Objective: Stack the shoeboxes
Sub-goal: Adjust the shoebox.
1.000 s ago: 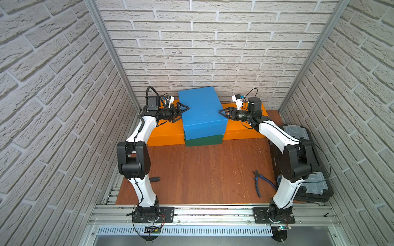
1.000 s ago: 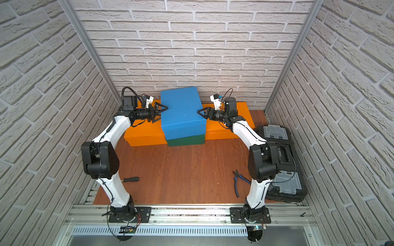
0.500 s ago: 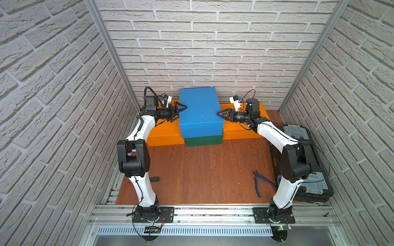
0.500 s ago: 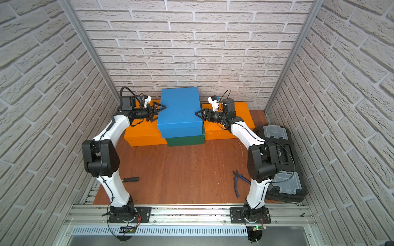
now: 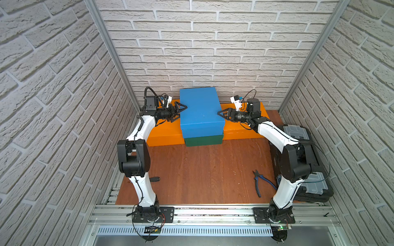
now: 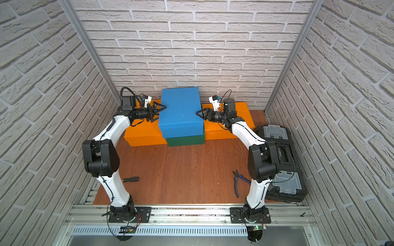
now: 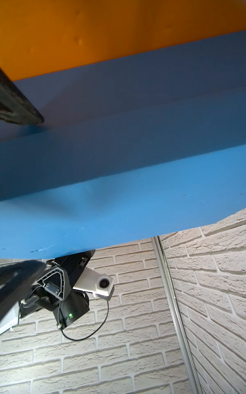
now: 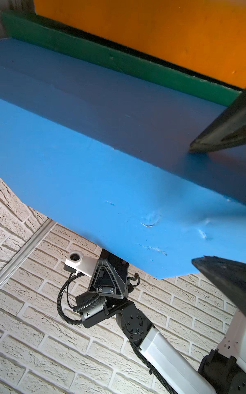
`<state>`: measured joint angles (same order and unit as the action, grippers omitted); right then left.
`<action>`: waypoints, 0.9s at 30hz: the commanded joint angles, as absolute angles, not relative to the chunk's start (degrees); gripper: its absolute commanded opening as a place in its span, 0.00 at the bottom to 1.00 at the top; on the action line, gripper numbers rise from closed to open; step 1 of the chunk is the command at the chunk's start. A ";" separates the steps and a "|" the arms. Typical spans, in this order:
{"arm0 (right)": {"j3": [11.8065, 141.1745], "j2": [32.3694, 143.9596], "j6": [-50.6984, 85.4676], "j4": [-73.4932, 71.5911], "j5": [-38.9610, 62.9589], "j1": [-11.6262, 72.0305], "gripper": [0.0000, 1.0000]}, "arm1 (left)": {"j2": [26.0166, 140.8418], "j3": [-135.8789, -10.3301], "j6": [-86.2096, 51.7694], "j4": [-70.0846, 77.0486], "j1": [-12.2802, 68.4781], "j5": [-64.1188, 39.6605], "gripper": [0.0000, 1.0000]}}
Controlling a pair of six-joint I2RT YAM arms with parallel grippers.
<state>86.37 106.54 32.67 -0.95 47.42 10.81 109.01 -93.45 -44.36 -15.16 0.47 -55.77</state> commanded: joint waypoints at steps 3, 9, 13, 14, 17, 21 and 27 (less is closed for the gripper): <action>87.97 106.96 33.76 -2.84 47.94 9.61 0.78 | 110.36 -95.25 -45.27 -11.75 1.76 -57.91 0.98; 86.91 104.61 33.88 -2.15 47.03 7.77 0.79 | 107.54 -93.34 -44.73 -13.37 0.10 -56.46 0.98; 84.14 100.66 32.83 -0.62 45.91 6.23 0.80 | 102.91 -89.68 -44.56 -14.80 -2.68 -54.57 0.98; 83.24 99.73 32.59 -0.27 45.62 5.87 0.80 | 101.61 -88.68 -44.56 -15.00 -3.17 -54.14 0.98; 80.46 96.32 30.54 2.58 42.51 5.10 0.80 | 97.20 -85.32 -43.71 -17.16 -4.76 -51.19 0.98; 77.81 93.53 27.43 9.13 36.16 4.90 0.71 | 94.94 -84.27 -37.29 -30.63 -4.86 -39.63 0.95; 75.17 90.58 25.00 16.46 25.87 4.98 0.38 | 98.12 -88.73 -31.54 -46.82 -2.07 -15.97 0.85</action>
<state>76.62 92.38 27.46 11.64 32.73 4.78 95.88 -86.08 -36.77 -35.66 -3.77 -31.33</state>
